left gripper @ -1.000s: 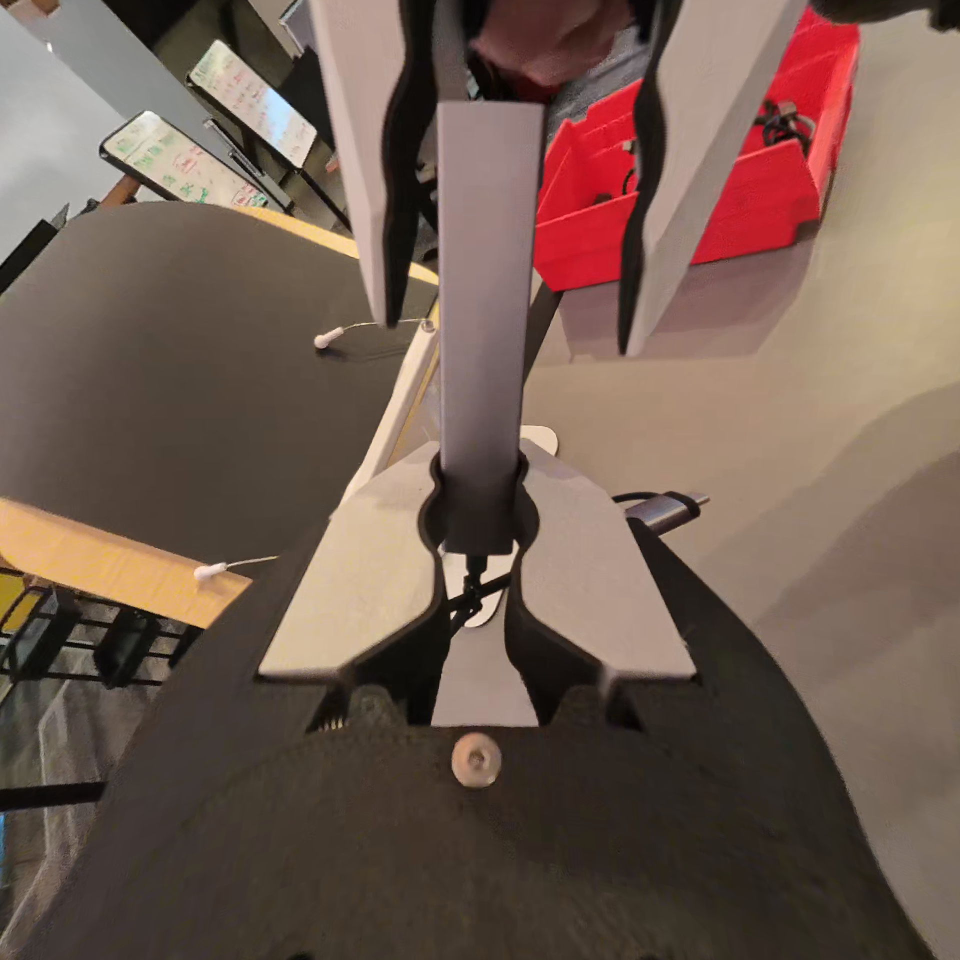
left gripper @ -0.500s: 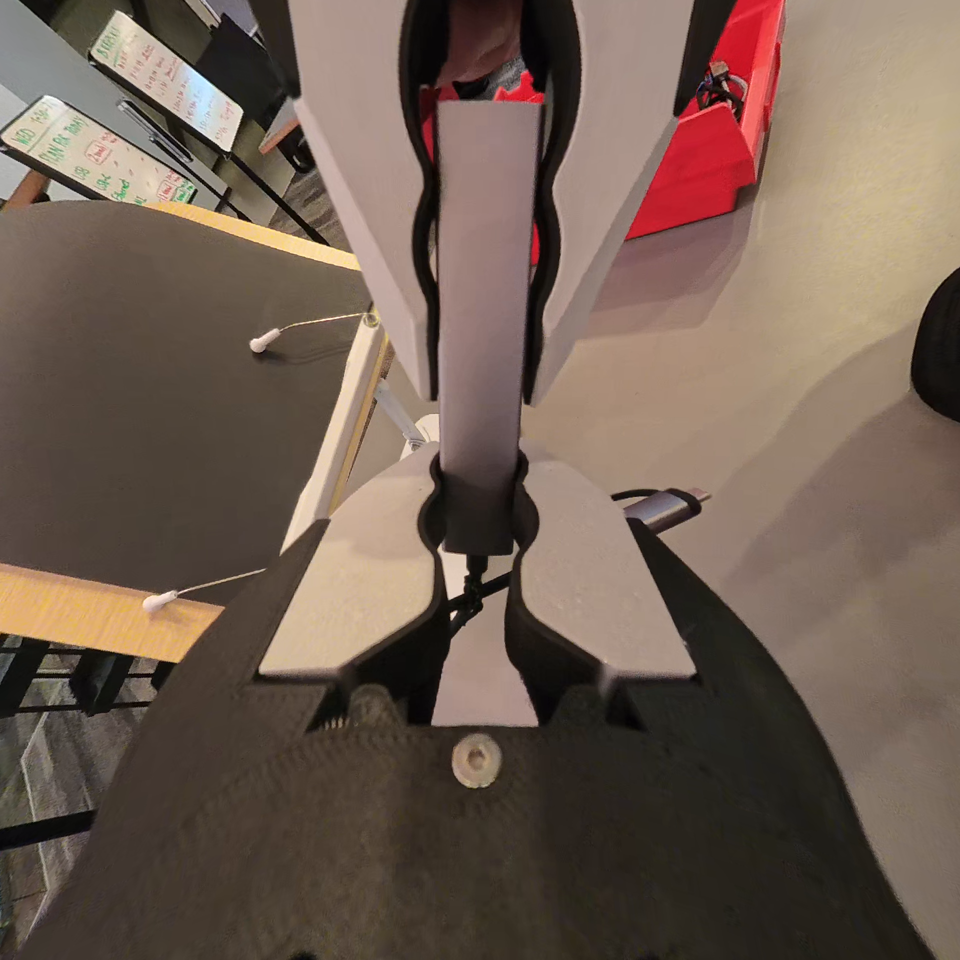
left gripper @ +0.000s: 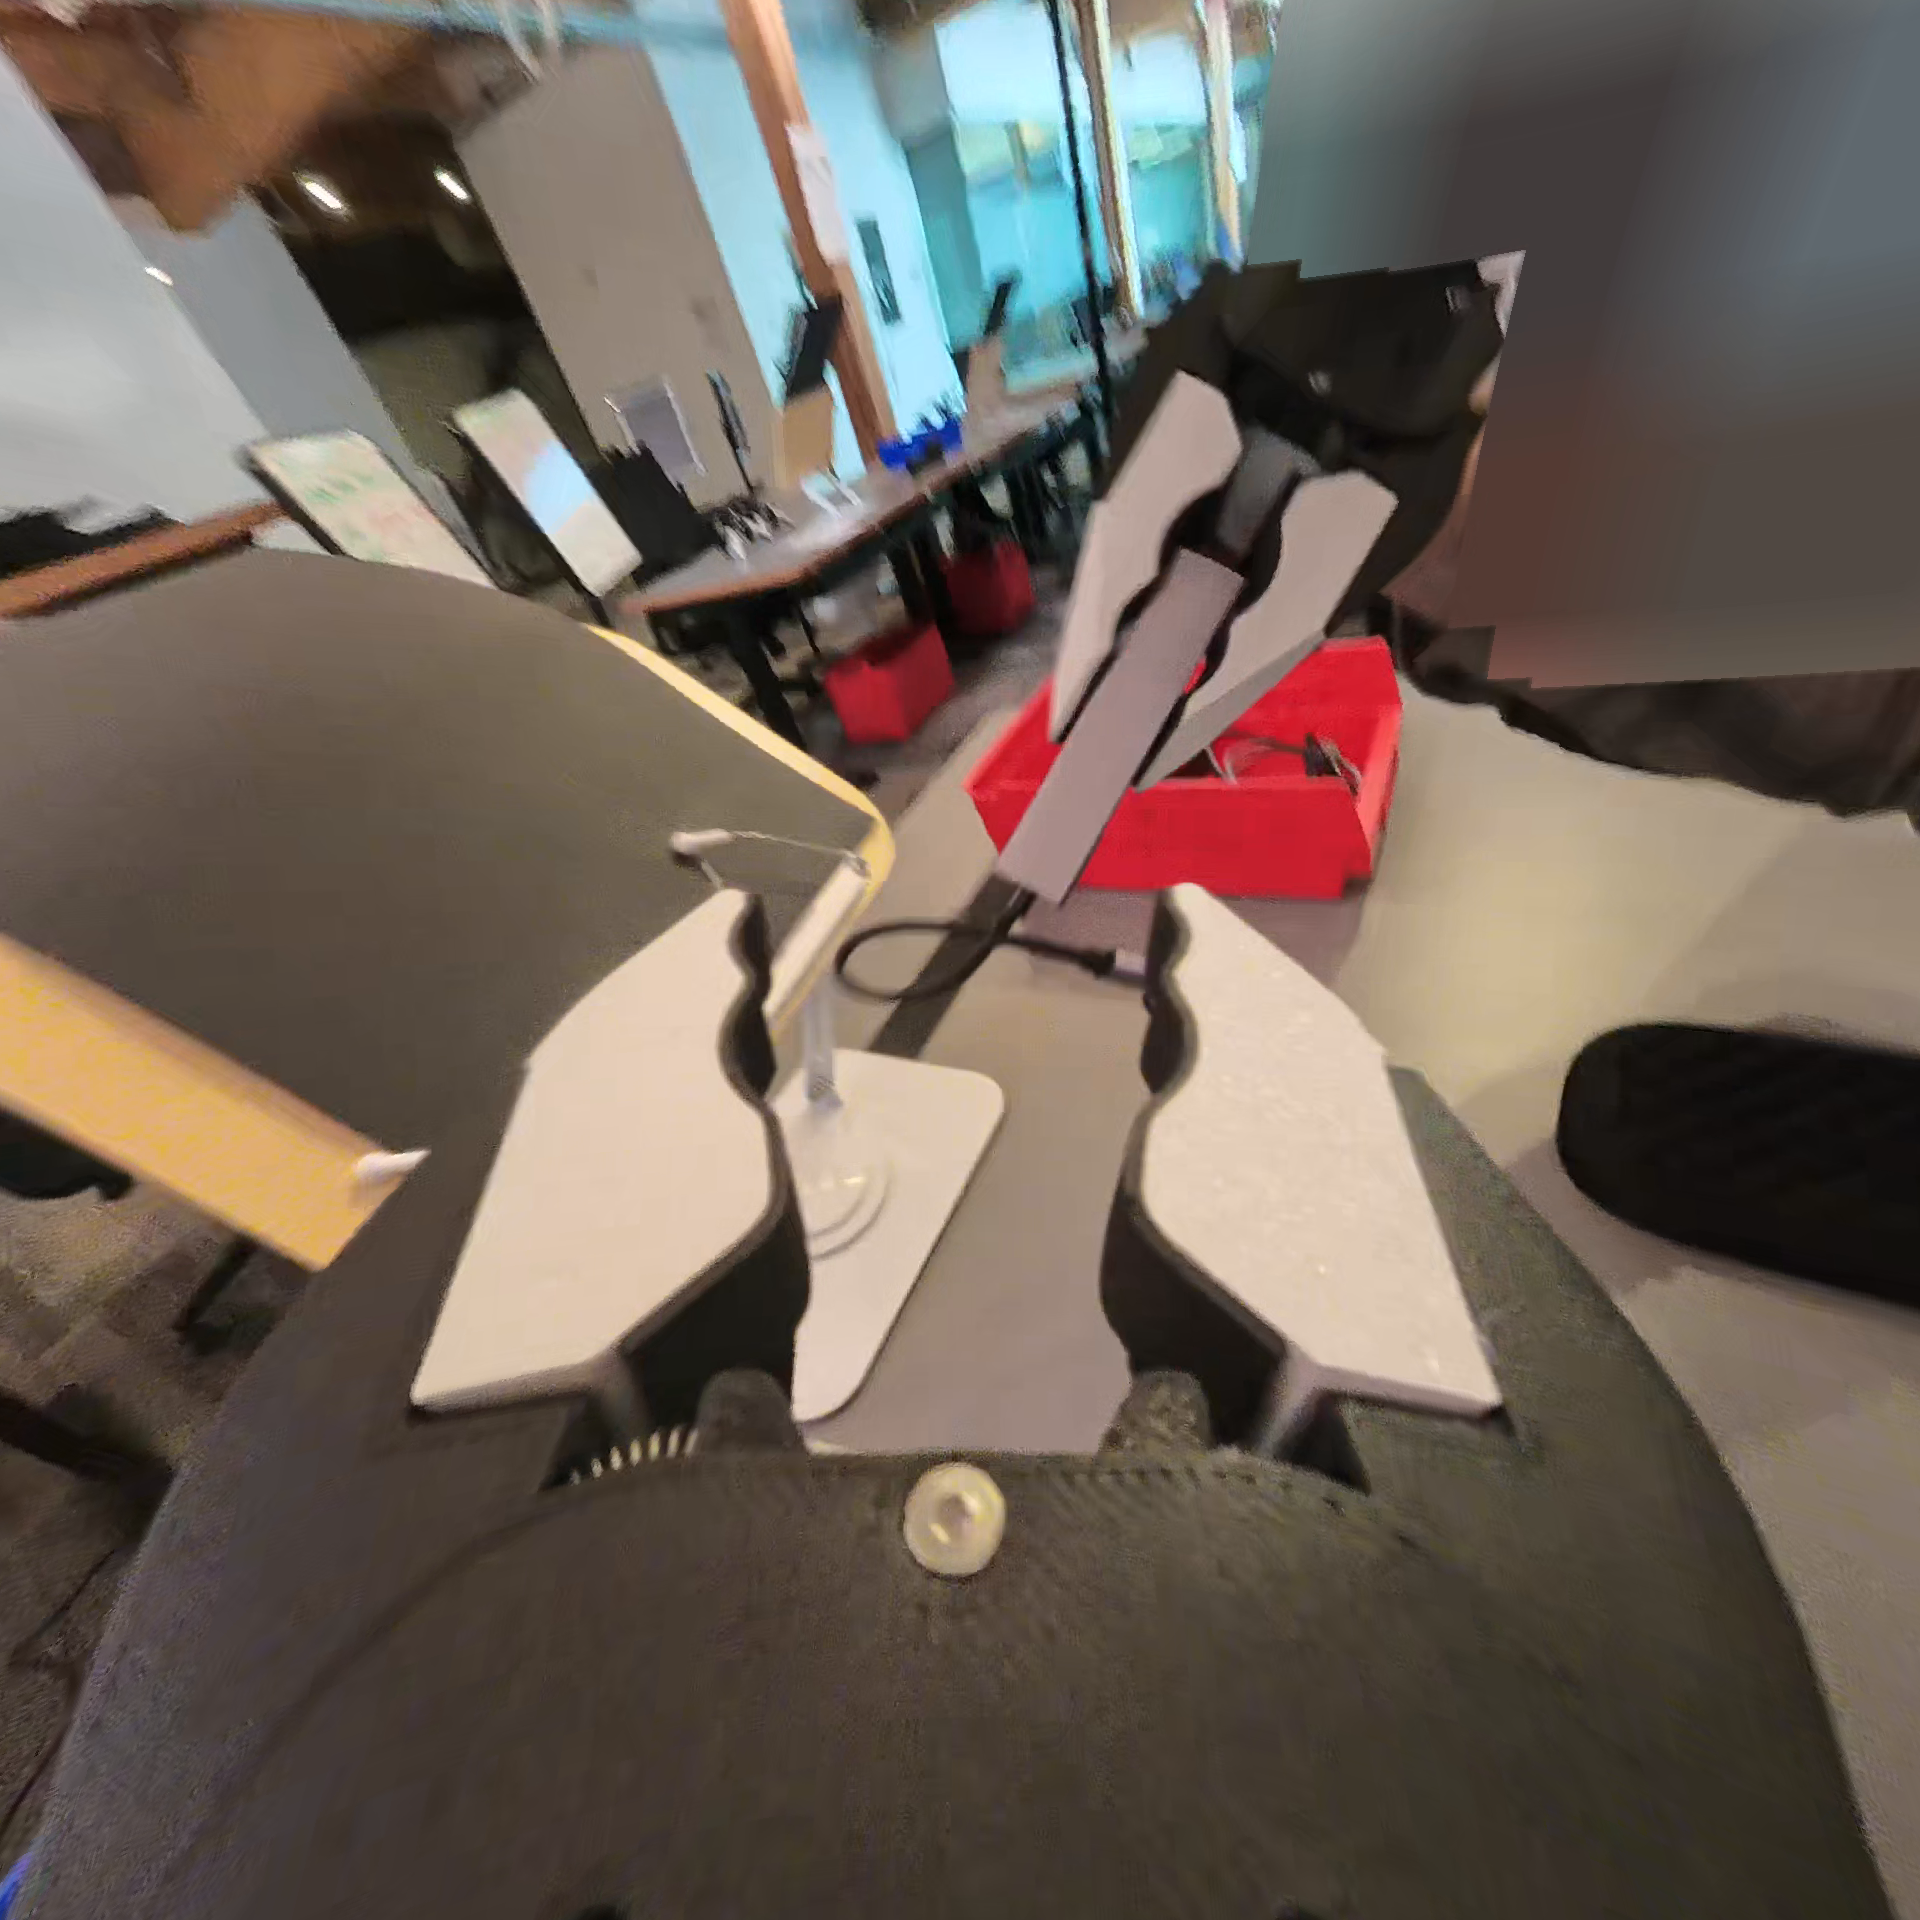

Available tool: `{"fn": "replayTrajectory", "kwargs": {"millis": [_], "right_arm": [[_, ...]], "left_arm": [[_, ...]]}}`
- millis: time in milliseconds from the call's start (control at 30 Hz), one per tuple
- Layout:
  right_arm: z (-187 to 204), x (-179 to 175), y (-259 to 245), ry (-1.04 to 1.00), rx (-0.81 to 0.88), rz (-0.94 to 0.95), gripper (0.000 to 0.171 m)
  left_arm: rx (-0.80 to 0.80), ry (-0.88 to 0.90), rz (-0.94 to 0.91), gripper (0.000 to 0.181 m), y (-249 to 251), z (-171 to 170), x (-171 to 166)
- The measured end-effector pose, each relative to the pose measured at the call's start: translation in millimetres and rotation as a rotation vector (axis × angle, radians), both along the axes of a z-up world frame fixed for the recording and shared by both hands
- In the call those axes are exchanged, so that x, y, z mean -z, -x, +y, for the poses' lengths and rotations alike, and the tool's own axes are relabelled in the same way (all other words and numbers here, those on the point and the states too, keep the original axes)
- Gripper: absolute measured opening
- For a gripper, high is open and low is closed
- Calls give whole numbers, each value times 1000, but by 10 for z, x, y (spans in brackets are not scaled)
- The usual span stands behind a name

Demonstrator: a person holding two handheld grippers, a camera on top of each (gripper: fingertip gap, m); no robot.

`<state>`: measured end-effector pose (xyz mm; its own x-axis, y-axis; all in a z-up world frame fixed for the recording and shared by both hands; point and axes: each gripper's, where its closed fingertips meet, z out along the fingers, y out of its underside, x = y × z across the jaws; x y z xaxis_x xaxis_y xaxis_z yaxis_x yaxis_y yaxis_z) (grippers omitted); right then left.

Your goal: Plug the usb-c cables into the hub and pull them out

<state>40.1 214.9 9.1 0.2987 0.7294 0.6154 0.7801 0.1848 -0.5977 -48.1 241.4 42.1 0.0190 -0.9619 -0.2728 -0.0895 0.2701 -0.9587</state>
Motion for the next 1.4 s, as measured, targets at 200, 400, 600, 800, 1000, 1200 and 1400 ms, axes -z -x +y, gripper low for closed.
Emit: {"fn": "replayTrajectory", "kwargs": {"millis": [200,400,600,800,1000,1200,1400], "right_arm": [[128,-244,-1558,-66,464,-107,21],[-72,201,-3262,149,885,-217,21],[-169,940,-3878,396,906,-109,21],[-86,1560,-4043,575,796,-15,21],[-85,1989,-4171,747,791,5,23],[-77,1858,-4687,631,999,-206,81],[-368,1410,-4757,499,1114,-180,86]], "left_arm": [[-101,-13,-82,53,303,228,-180],[-132,-57,-17,51,189,225,-67],[-116,-63,33,50,49,198,67],[-106,-78,89,50,-54,181,205],[-95,-74,126,50,-111,189,311],[-128,-68,162,52,-167,258,391],[-249,-112,215,55,-184,385,398]]}}
